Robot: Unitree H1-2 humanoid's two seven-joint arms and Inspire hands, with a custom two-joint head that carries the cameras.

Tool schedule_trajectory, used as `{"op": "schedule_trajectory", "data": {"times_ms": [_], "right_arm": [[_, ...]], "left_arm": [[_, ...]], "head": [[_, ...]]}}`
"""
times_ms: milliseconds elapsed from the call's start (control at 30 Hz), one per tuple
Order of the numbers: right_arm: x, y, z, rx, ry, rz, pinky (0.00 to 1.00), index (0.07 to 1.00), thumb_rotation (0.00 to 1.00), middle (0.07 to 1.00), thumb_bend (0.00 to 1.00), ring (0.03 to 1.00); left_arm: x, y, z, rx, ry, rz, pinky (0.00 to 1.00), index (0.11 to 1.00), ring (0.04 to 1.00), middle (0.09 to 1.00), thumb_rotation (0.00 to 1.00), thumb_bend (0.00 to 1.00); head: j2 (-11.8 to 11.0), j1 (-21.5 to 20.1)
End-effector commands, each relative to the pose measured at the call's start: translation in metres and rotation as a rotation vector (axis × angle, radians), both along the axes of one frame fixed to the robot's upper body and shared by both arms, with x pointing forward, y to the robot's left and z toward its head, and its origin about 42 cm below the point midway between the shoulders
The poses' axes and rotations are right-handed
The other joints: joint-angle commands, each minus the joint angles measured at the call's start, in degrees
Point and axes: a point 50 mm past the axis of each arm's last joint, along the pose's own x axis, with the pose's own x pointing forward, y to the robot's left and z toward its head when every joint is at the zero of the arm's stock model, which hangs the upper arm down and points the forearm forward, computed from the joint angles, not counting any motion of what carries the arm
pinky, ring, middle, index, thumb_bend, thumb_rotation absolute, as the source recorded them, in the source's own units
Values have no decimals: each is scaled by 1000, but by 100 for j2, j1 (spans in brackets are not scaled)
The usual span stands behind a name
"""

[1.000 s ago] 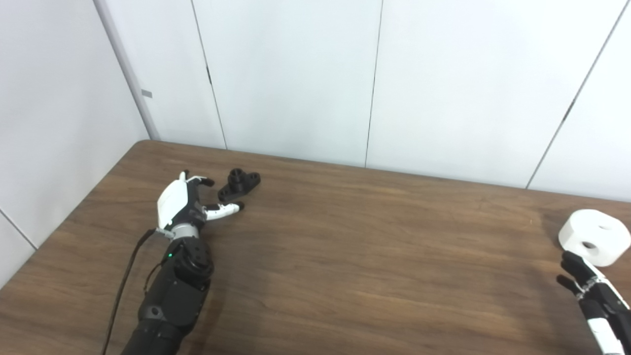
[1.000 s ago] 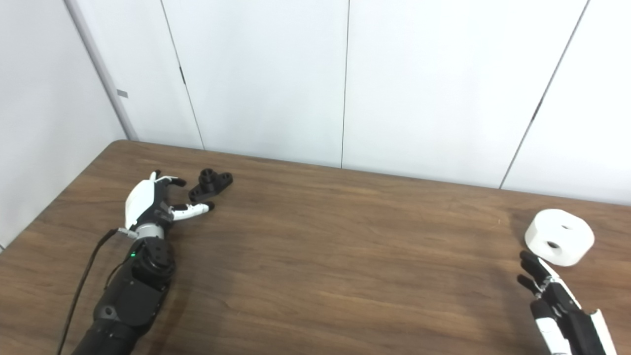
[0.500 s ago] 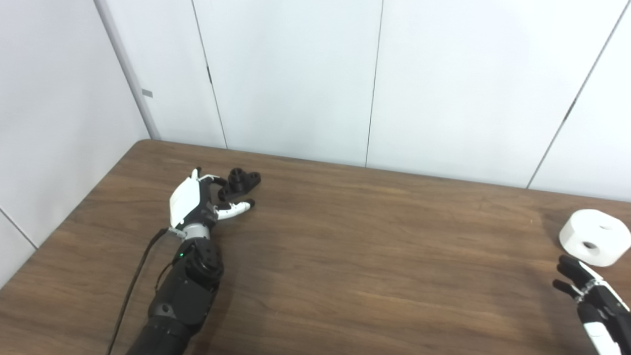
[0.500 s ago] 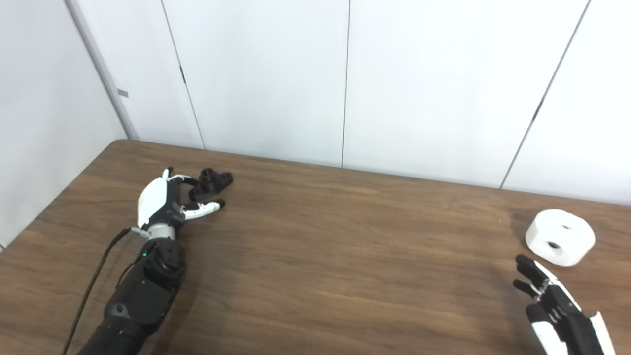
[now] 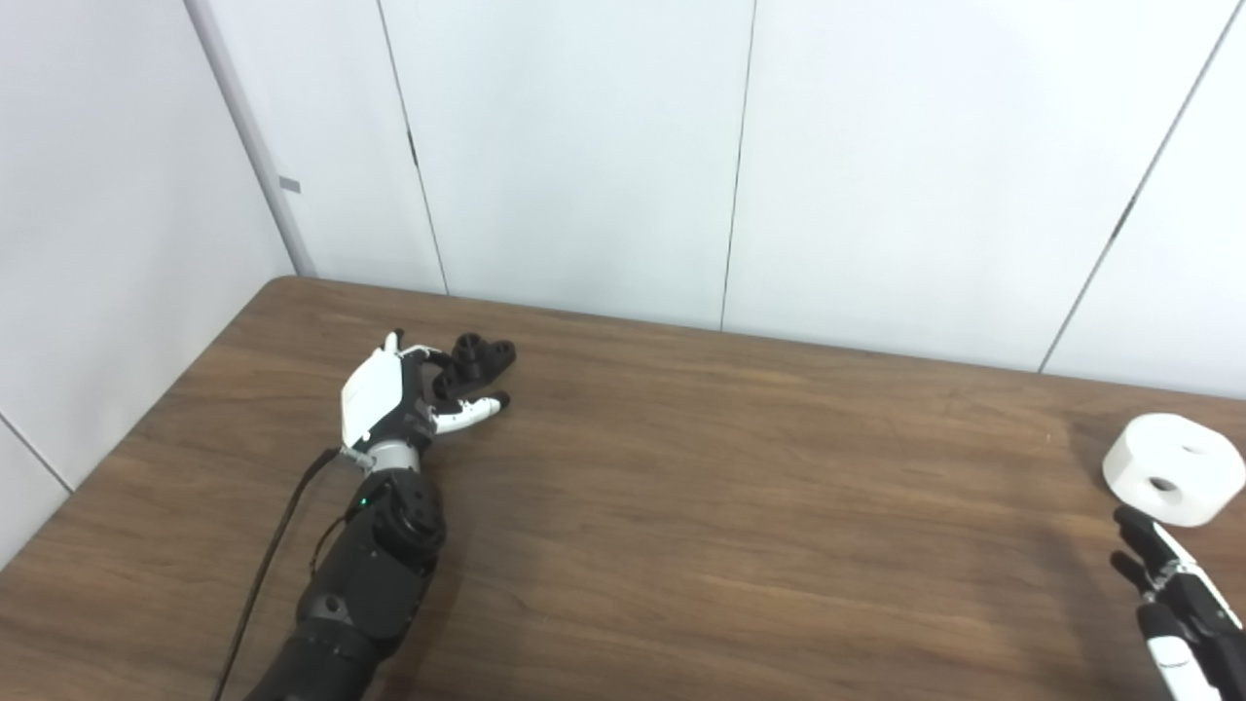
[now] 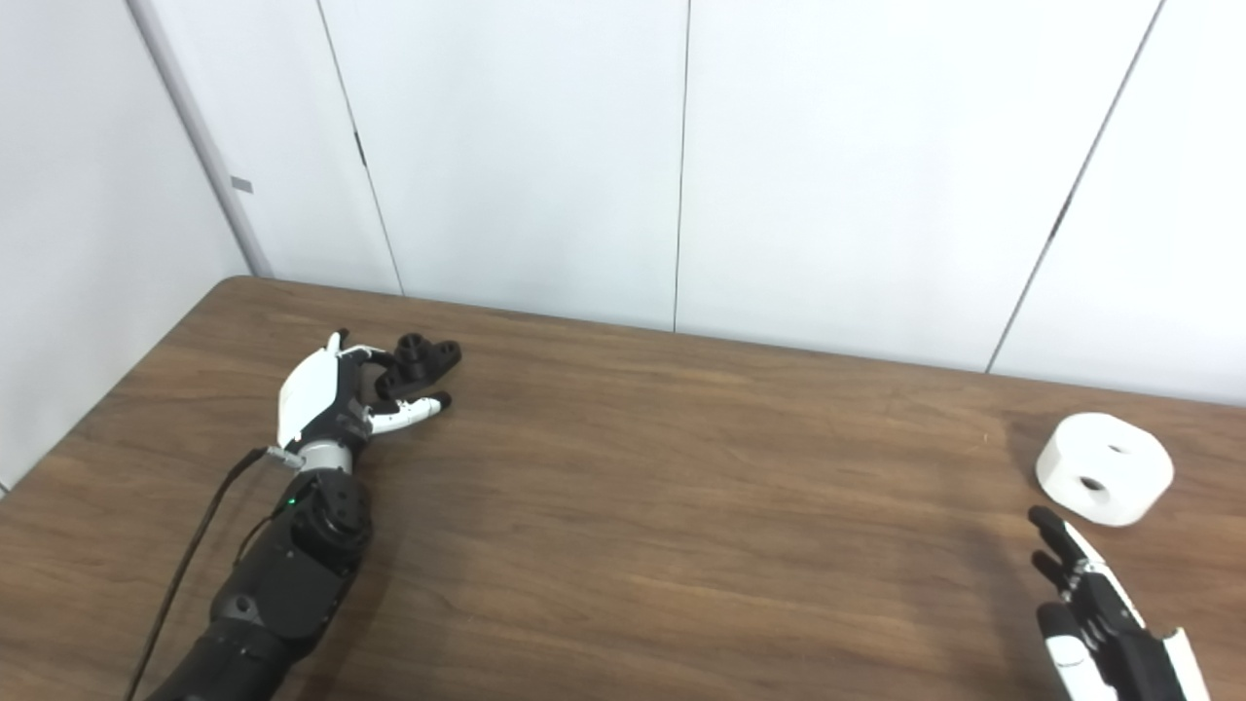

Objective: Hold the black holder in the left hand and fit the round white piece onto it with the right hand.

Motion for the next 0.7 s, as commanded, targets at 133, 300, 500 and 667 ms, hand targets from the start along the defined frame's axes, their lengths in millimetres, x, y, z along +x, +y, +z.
{"op": "schedule_trajectory", "data": {"times_ms": [133, 300, 500, 667], "right_arm": [[-19, 6, -23, 62, 85, -30, 900, 877, 740, 938, 235, 946], [-19, 6, -23, 58, 84, -31, 892, 871, 741, 929, 241, 937], [-21, 5, -23, 65, 87, -23, 897, 872, 729, 931, 241, 941], [-21, 5, -22, 55, 82, -23, 892, 868, 734, 925, 225, 933]], "left_arm": [[4, -2, 3, 24, 12, 0, 1000, 616, 1000, 1000, 107, 933], [2, 1, 0, 18, -32, 26, 1000, 502, 1000, 1000, 45, 600], [1, 1, -4, 38, -38, 29, 1000, 481, 1000, 962, 45, 524], [2, 1, -4, 49, -31, 23, 1000, 479, 1000, 943, 42, 521]], "head": [[18, 15], [20, 17], [26, 11], [29, 19]]}}
